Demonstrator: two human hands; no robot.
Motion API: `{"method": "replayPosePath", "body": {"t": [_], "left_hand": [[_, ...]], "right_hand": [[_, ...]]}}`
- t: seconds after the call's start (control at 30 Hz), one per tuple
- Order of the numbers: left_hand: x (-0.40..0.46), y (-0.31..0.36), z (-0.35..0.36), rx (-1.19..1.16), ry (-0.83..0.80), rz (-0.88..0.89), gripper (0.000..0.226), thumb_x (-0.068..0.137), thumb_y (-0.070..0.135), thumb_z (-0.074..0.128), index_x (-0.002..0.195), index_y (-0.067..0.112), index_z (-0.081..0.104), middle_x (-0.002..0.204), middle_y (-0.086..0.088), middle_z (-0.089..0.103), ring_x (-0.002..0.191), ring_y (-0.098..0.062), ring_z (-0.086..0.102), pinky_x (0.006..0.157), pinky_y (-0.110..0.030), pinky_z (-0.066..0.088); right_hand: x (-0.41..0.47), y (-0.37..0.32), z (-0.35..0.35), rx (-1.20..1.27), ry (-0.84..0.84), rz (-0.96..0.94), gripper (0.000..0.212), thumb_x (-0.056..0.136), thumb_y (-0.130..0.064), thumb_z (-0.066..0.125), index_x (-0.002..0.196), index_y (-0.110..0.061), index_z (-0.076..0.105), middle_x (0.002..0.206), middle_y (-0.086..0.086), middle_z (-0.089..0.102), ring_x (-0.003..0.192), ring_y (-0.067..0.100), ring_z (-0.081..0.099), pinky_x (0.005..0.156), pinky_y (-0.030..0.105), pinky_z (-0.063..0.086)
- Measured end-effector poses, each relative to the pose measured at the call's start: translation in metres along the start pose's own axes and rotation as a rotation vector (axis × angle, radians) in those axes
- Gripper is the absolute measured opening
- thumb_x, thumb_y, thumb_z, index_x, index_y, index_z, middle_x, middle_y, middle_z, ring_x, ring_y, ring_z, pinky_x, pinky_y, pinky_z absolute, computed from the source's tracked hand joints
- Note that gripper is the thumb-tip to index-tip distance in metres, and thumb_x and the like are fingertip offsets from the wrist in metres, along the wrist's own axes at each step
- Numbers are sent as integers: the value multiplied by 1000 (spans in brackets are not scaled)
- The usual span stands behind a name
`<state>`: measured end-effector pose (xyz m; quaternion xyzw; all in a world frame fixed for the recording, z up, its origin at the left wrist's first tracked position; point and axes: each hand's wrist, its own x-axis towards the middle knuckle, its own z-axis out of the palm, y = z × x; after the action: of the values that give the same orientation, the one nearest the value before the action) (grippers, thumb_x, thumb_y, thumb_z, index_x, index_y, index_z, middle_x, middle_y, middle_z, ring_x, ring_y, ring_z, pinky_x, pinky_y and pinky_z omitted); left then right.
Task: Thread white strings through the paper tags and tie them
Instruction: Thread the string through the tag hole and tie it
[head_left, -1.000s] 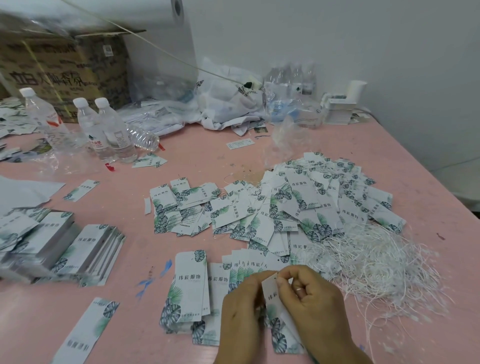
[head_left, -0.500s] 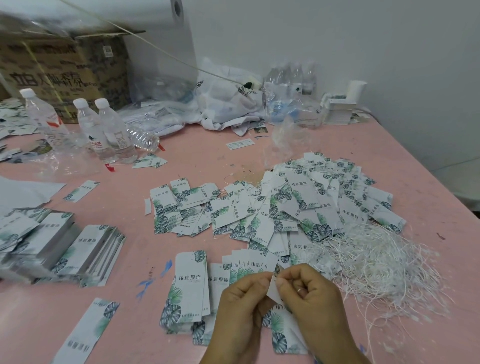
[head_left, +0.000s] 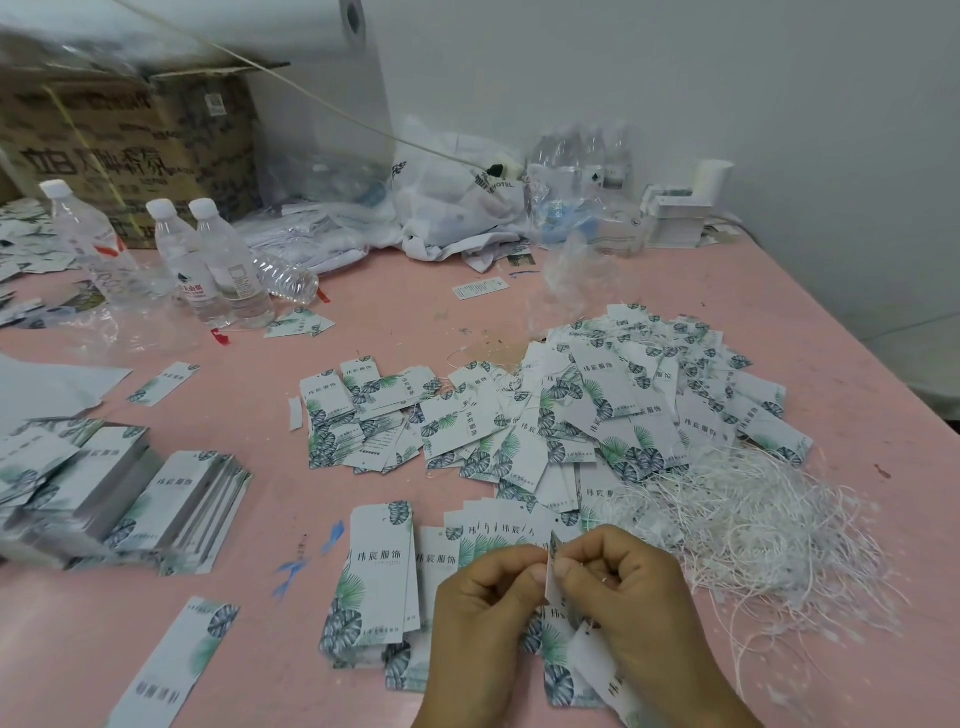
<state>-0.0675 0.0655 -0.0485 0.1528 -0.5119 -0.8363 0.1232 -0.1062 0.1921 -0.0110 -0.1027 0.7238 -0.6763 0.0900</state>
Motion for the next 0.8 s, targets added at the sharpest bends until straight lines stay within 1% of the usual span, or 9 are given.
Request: {"method": "replayPosePath", "body": {"t": [0.1, 0.2, 0.27, 0.37, 0.43, 0.53, 0.63, 0.7, 0.8], "left_hand": [[-3, 1, 2, 125, -27, 115, 10, 72, 17, 76, 81, 13, 76, 68, -11, 72, 61, -13, 65, 57, -21, 52], [-5, 1, 4, 152, -26, 142, 6, 79, 19, 66, 80, 14, 71, 65, -6, 67, 58, -11, 58, 54, -20, 48], [-2, 2, 4, 121, 16, 96, 8, 79, 24, 66, 78, 16, 68, 62, -6, 60, 52, -11, 50, 49, -22, 43], [3, 6, 3, -100, 73, -35, 10, 81, 21, 69, 73, 15, 67, 60, -10, 55, 44, -12, 43, 40, -21, 34], [8, 9, 1, -233, 103, -57, 16, 81, 17, 58, 69, 14, 69, 63, -10, 61, 47, -11, 50, 40, -20, 39], [13, 17, -2, -444, 130, -104, 14, 76, 12, 57, 67, 10, 68, 69, -13, 64, 51, -12, 58, 43, -20, 48], [13, 23, -2, -639, 88, -205, 6, 76, 9, 55, 74, 7, 61, 72, -14, 66, 50, -14, 60, 41, -21, 50], [12, 25, 0, -684, 67, -250, 9, 76, 9, 53, 72, 7, 62, 74, -15, 68, 50, -16, 61, 42, -22, 51], [12, 27, 0, -691, 65, -295, 12, 77, 10, 53, 73, 9, 64, 75, -19, 71, 49, -18, 64, 41, -23, 52]], "right_hand": [[0, -2, -1, 3, -56, 3, 16, 81, 1, 73, 72, -12, 72, 50, 1, 55, 45, 6, 50, 47, 15, 41], [1, -4, -3, 10, -99, 12, 12, 85, -6, 72, 77, -16, 73, 55, 6, 61, 50, 8, 55, 51, 17, 45], [4, -4, -8, 35, -85, 35, 8, 86, -12, 69, 81, -17, 73, 52, 8, 59, 47, 11, 53, 47, 19, 43], [10, -1, -21, 285, -59, 150, 10, 82, -15, 64, 84, -13, 73, 49, 2, 40, 40, 10, 28, 37, 18, 23], [17, -1, -30, 521, -49, 198, 15, 79, -11, 59, 82, -8, 73, 52, 2, 41, 38, 7, 27, 34, 15, 23], [24, -4, -43, 712, -42, 214, 19, 80, -9, 55, 78, -9, 73, 52, 2, 44, 35, 6, 32, 32, 14, 28], [27, -6, -52, 828, -82, 210, 10, 69, -10, 76, 78, -9, 73, 52, 1, 44, 35, 5, 34, 31, 16, 29], [28, -7, -56, 851, -107, 231, 39, 48, -14, 95, 78, -7, 71, 51, 2, 43, 34, 5, 34, 29, 16, 29], [26, -8, -58, 814, -141, 283, 52, 36, -21, 100, 76, -4, 70, 47, 1, 39, 32, 4, 32, 27, 16, 27]]}}
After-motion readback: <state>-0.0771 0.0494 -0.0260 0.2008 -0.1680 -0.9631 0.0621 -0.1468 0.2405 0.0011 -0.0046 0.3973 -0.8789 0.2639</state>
